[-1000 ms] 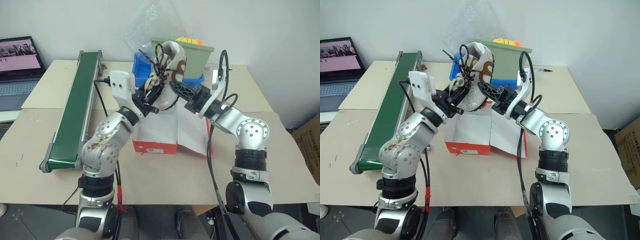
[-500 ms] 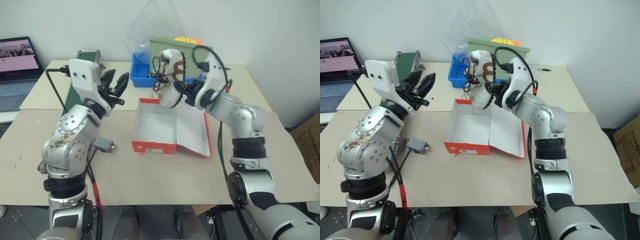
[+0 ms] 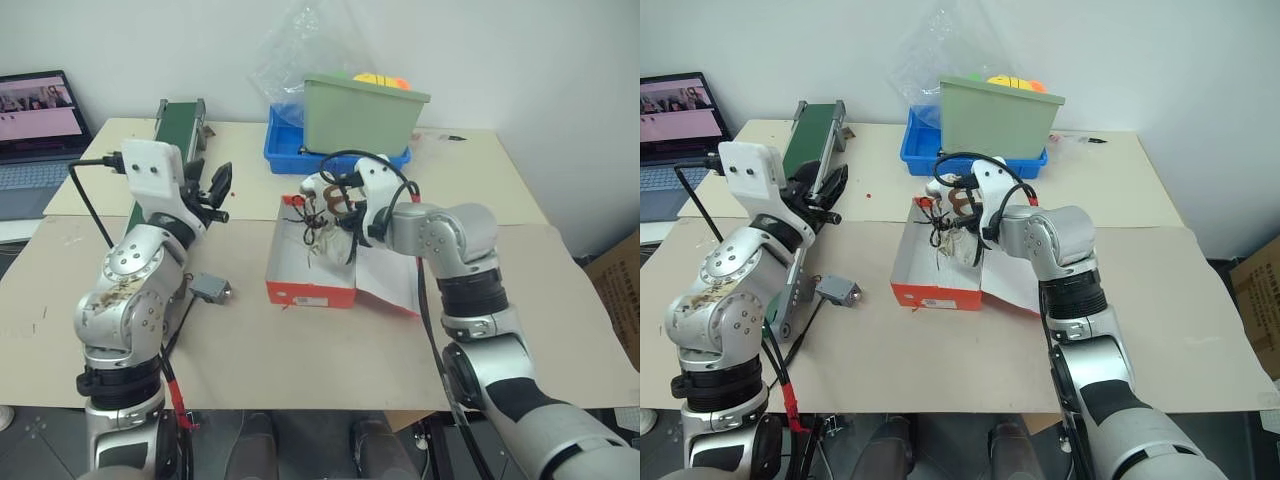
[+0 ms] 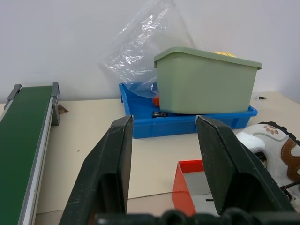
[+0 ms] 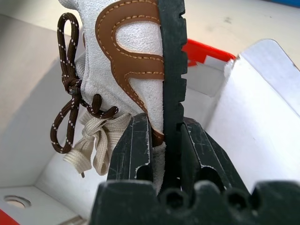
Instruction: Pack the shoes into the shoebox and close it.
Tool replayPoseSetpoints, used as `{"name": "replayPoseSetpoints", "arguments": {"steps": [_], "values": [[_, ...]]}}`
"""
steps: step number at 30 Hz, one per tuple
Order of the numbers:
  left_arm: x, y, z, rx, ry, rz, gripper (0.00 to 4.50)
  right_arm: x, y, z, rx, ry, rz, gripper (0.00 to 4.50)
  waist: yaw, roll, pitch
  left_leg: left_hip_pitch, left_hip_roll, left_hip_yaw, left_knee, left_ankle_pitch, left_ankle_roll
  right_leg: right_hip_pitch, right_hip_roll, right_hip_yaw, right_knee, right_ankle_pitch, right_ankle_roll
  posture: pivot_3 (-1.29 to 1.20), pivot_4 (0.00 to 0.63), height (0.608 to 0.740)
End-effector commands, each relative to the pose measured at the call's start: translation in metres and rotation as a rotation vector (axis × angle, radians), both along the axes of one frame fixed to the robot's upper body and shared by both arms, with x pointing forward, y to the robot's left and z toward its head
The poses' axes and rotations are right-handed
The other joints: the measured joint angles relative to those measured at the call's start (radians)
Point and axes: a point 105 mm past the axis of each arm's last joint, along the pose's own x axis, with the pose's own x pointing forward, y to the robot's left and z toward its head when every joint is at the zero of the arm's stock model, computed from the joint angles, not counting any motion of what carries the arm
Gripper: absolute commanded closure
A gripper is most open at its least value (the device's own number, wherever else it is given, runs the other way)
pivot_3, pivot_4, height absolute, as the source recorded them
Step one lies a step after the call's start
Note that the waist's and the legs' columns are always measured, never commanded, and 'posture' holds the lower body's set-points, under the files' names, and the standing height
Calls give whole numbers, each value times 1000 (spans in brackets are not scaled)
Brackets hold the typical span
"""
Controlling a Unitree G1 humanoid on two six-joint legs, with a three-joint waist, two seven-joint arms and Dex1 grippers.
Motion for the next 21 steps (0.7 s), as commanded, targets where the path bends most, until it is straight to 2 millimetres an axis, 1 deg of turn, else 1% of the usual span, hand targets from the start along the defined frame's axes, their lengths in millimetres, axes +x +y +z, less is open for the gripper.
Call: {"name": "replayPoseSetpoints", "arguments": {"steps": [1,4,6,10,16,19,21], "values": [[-5,-3,13,13,-55,-1,2239,-3,-13,-2,-66,-27,-50,4142,1,0,0,0,0,0,0,0,0,0,0,0,0,0,0,0,150,740],[-2,-7,14,12,-54,-9,2239,-5,-19,-12,-108,-16,-58,4142,2,0,0,0,0,0,0,0,0,0,0,0,0,0,0,0,150,740],[0,-7,15,11,-54,-14,2239,-8,-20,-21,-136,7,-53,4142,1,0,0,0,0,0,0,0,0,0,0,0,0,0,0,0,150,740],[3,-12,15,12,-54,-31,2239,-13,-16,-28,-171,20,-45,4142,-1,0,0,0,0,0,0,0,0,0,0,0,0,0,0,0,150,740],[5,-16,15,10,-56,-44,2239,-13,-17,-24,-189,4,-47,4142,-1,0,0,0,0,0,0,0,0,0,0,0,0,0,0,0,150,740],[5,-17,16,13,-59,-46,2239,-10,-12,-18,-207,-22,-29,4142,-1,0,0,0,0,0,0,0,0,0,0,0,0,0,0,0,150,740],[5,-17,16,13,-61,-45,2239,-10,-4,-14,-221,-47,1,4142,-2,0,0,0,0,0,0,0,0,0,0,0,0,0,0,0,150,740]]}}
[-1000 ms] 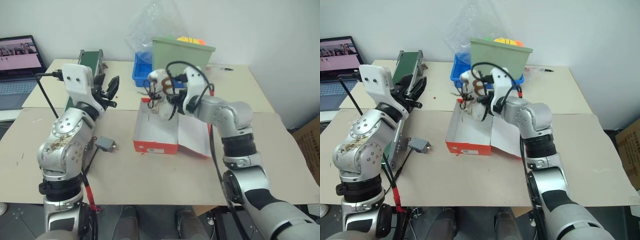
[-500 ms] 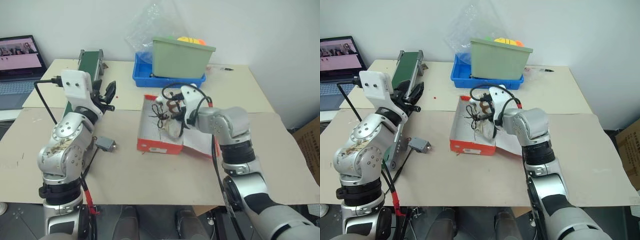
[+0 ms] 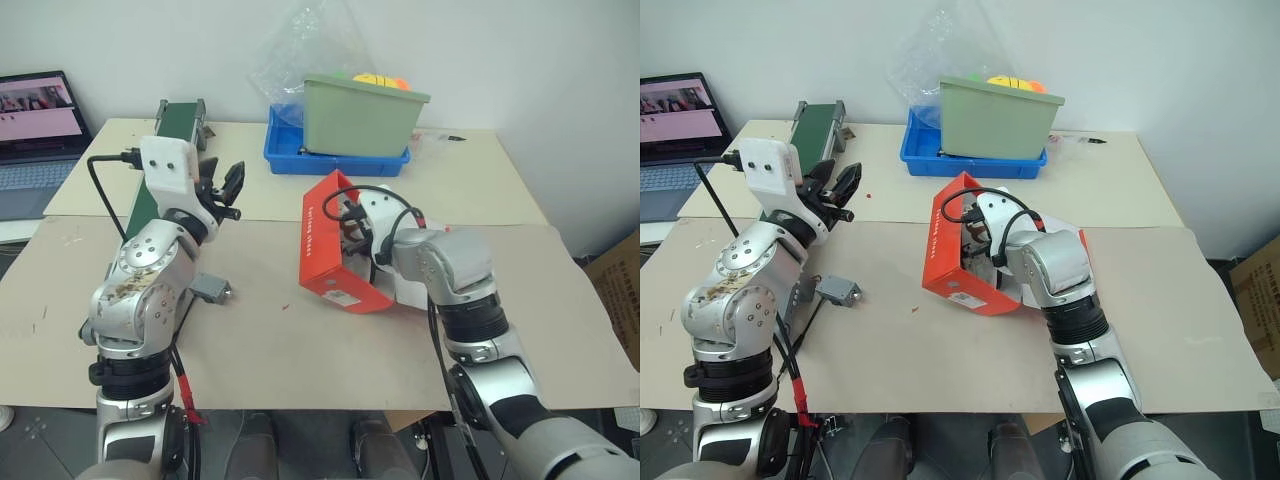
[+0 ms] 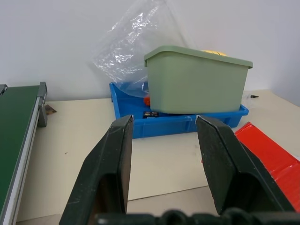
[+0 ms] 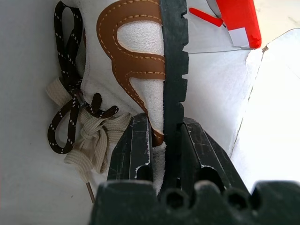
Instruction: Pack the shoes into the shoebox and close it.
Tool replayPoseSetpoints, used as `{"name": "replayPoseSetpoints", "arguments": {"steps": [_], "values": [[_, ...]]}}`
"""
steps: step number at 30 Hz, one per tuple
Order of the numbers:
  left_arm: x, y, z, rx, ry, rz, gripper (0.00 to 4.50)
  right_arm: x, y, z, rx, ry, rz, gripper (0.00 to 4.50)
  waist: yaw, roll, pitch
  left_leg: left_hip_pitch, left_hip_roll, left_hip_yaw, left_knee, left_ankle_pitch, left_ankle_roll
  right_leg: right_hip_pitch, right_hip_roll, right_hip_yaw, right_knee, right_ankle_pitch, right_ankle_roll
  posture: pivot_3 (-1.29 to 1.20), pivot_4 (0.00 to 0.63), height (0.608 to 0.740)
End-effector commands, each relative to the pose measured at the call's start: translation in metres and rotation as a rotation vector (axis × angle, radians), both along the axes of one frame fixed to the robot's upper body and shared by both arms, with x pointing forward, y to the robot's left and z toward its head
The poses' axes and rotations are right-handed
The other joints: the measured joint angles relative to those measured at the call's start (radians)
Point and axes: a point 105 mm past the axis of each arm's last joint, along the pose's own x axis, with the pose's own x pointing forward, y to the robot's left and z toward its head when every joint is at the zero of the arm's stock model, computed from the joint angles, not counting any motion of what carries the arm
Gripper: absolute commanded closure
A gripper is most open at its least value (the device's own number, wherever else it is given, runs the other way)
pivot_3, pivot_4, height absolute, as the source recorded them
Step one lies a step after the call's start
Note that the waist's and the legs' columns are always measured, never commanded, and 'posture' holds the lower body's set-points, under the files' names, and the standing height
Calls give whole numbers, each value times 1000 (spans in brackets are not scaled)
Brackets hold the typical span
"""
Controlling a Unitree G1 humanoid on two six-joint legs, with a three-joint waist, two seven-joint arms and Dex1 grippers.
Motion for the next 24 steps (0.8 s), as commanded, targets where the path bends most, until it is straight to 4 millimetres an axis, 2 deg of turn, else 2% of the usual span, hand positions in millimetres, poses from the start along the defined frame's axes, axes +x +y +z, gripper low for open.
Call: {"name": "replayPoseSetpoints", "arguments": {"steps": [1,4,7,14,24], "values": [[-3,-4,17,4,-75,-11,2239,2,15,21,-25,-90,63,4142,0,0,0,0,0,0,0,0,0,0,0,0,0,0,0,0,150,740],[-3,-7,16,0,-75,-15,2239,0,34,34,-16,-142,150,4142,0,0,0,0,0,0,0,0,0,0,0,0,0,0,0,0,150,740],[-3,-10,14,-2,-73,-24,2239,1,39,40,-15,-158,169,4142,-2,0,0,0,0,0,0,0,0,0,0,0,0,0,0,0,150,740],[-3,-15,15,-5,-77,-36,2239,8,20,27,-28,-104,75,4142,4,0,0,0,0,0,0,0,0,0,0,0,0,0,0,0,150,740],[-2,-16,20,-6,-83,-49,2239,-1,-4,-7,-34,20,-64,4142,2,0,0,0,0,0,0,0,0,0,0,0,0,0,0,0,150,740]]}}
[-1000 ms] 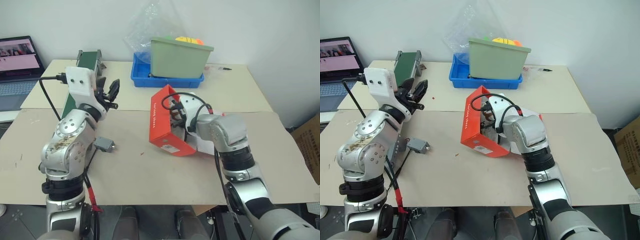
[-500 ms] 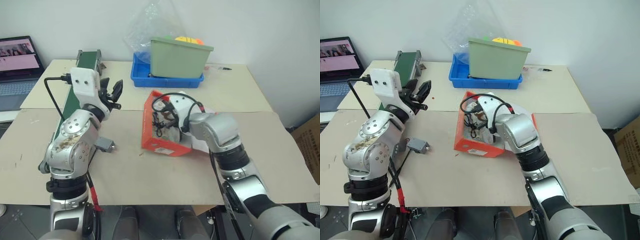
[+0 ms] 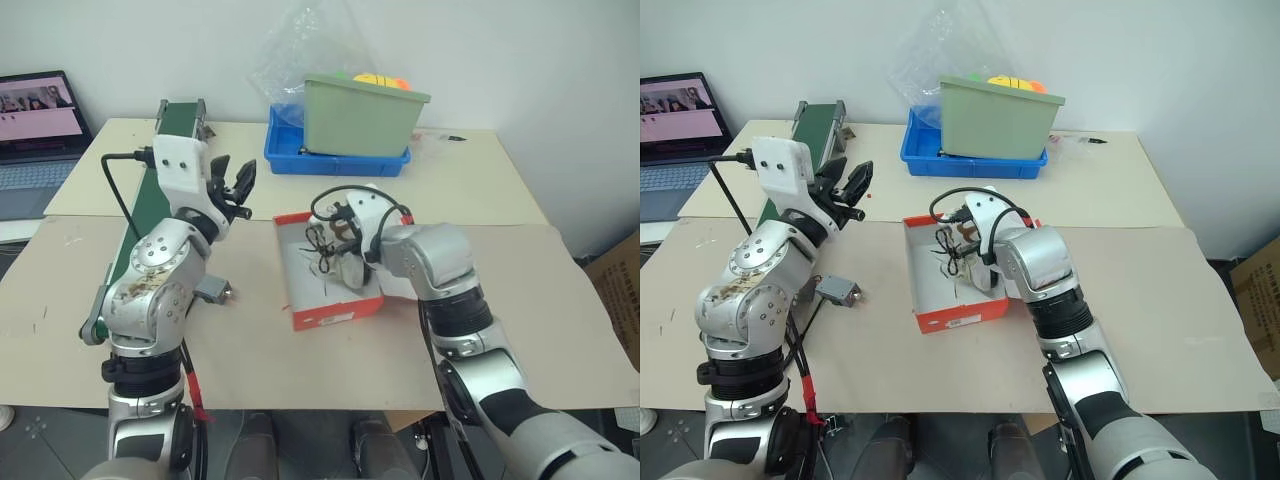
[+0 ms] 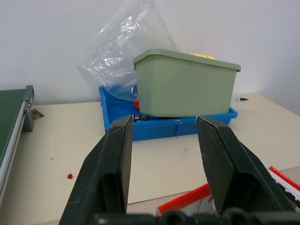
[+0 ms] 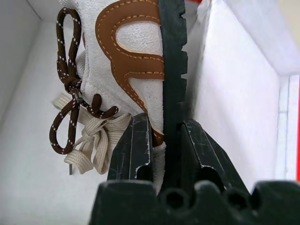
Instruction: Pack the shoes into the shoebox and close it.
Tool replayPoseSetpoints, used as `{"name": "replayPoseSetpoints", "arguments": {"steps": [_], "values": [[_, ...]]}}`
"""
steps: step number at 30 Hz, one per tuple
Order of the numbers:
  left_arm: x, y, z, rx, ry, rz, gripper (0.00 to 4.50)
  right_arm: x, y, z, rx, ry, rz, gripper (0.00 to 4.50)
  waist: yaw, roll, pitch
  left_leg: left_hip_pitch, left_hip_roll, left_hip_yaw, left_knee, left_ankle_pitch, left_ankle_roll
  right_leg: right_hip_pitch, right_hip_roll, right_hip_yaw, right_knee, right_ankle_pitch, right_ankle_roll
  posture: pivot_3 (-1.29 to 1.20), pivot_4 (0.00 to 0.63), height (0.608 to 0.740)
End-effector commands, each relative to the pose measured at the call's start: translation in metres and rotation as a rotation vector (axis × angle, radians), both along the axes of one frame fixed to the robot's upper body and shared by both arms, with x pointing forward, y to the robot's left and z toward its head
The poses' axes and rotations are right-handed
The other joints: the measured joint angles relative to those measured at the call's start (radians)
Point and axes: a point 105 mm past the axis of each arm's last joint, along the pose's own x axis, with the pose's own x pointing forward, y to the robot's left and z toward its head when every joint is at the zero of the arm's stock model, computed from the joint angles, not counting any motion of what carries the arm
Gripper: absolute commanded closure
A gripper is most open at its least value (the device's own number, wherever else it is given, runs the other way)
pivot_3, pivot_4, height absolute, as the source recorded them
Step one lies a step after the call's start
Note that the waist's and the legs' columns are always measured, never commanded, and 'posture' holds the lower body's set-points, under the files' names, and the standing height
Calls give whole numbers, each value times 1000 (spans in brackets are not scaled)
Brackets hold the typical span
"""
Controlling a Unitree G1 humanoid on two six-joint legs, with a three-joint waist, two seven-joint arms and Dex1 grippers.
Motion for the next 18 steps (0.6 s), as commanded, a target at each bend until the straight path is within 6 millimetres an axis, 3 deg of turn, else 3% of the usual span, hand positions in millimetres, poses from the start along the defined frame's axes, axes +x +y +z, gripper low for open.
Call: {"name": "replayPoseSetpoints", "arguments": {"steps": [1,9,11,14,18], "values": [[-3,0,16,9,-57,-9,2239,-4,-12,0,-13,-20,-58,4142,1,0,0,0,0,0,0,0,0,0,0,0,0,0,0,0,150,740],[3,-11,16,35,-33,-71,2239,-16,-14,-11,-9,-6,-81,4142,0,0,0,0,0,0,0,0,0,0,0,0,0,0,0,0,150,740],[4,-12,18,33,-37,-77,2167,-16,-12,-10,1,-12,-73,3144,0,0,0,0,0,0,0,0,0,0,0,0,0,0,0,0,150,740],[5,-13,19,33,-38,-80,2167,-14,-9,-3,32,-32,-68,2182,-1,0,0,0,0,0,0,0,0,0,0,0,0,0,0,0,150,740],[5,-13,19,34,-39,-81,2167,-11,-2,25,80,-109,-35,831,-2,0,0,0,0,0,0,0,0,0,0,0,0,0,0,0,150,740]]}}
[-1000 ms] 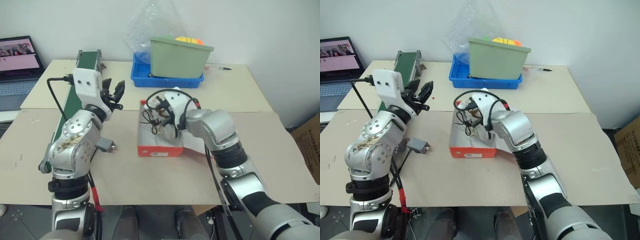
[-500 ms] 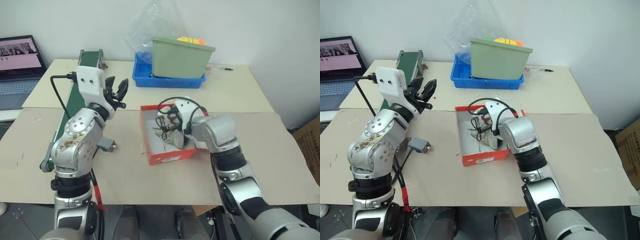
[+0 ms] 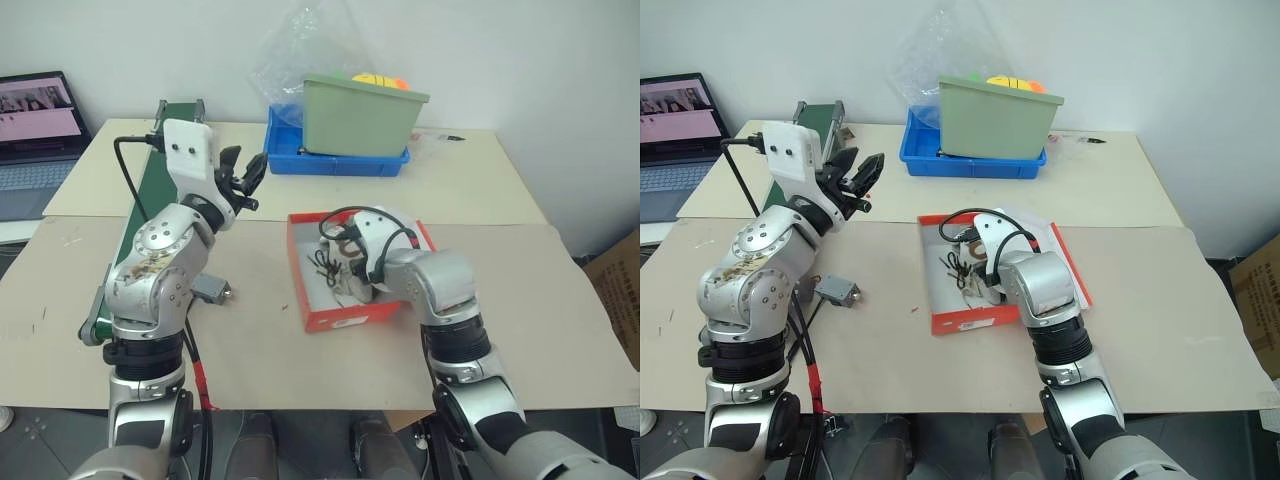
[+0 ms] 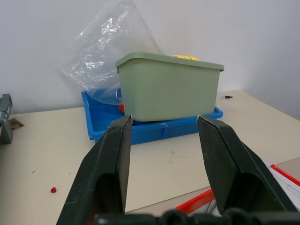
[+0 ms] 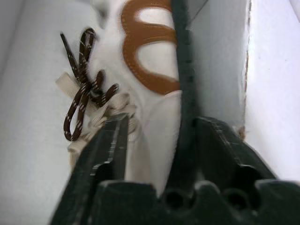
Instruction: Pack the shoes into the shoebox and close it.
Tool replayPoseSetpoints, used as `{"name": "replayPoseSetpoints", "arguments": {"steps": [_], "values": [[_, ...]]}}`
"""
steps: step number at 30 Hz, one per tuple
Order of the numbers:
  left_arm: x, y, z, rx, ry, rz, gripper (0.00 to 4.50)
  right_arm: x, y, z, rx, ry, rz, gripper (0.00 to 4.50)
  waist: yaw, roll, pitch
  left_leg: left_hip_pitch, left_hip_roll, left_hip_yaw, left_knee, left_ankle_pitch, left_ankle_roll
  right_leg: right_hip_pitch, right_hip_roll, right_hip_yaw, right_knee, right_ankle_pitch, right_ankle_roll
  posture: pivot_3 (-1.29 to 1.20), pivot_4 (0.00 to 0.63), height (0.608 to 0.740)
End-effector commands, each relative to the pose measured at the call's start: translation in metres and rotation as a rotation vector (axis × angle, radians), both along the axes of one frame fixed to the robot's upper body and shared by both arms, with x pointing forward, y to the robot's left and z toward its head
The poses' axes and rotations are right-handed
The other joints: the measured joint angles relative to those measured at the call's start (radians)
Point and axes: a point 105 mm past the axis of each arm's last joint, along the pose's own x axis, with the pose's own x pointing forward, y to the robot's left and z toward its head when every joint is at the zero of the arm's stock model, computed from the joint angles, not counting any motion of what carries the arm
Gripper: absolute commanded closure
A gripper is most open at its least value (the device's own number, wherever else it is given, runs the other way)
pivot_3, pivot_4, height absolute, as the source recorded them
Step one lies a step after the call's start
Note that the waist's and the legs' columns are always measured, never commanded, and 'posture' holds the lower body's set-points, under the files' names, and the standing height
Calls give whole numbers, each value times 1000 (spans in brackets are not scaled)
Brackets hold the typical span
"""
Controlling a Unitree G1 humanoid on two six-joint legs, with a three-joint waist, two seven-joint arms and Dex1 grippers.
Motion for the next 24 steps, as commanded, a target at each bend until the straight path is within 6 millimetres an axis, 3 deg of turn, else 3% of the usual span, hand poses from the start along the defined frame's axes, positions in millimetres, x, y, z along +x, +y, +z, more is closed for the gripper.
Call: {"name": "replayPoseSetpoints", "arguments": {"steps": [1,2,3,5,7,10,12,15,18,24], "values": [[-3,-2,12,3,-52,-11,2167,3,9,48,49,-151,60,594,0,0,0,0,0,0,0,0,0,0,0,0,0,0,0,0,150,740],[-3,-2,12,1,-53,-10,2167,0,13,57,49,-177,93,116,0,0,0,0,0,0,0,0,0,0,0,0,0,0,0,0,150,740],[-2,-3,12,0,-54,-11,2167,0,12,72,51,-224,109,40,0,0,0,0,0,0,0,0,0,0,0,0,0,0,0,0,150,740],[-2,-3,12,-3,-57,-9,2167,-1,8,100,82,-288,118,40,0,0,0,0,0,0,0,0,0,0,0,0,0,0,0,0,150,740],[-2,-1,12,-14,-60,1,2167,-2,5,139,201,-396,133,40,0,0,0,0,0,0,0,0,0,0,0,0,0,0,0,0,150,740],[-3,4,10,-17,-60,20,2167,-10,7,173,342,-518,211,40,1,0,0,0,0,0,0,0,0,0,0,0,0,0,0,0,150,740],[-5,16,7,-19,-59,70,2167,-18,11,174,349,-548,353,40,0,0,0,0,0,0,0,0,0,0,0,0,-1,0,0,0,150,740],[-9,37,0,9,-51,185,2167,-27,11,157,331,-539,548,40,-2,0,0,0,0,0,0,0,0,1,0,0,-1,0,0,0,150,740],[-18,67,-4,-3,-52,315,2167,-32,12,158,432,-554,660,40,-9,0,0,0,0,0,-1,0,0,1,0,0,-2,0,0,0,150,740],[-59,138,-4,87,-89,604,2167,-23,11,151,431,-597,809,40,-27,0,0,1,0,1,0,0,0,1,0,1,-1,0,0,0,150,740]]}}
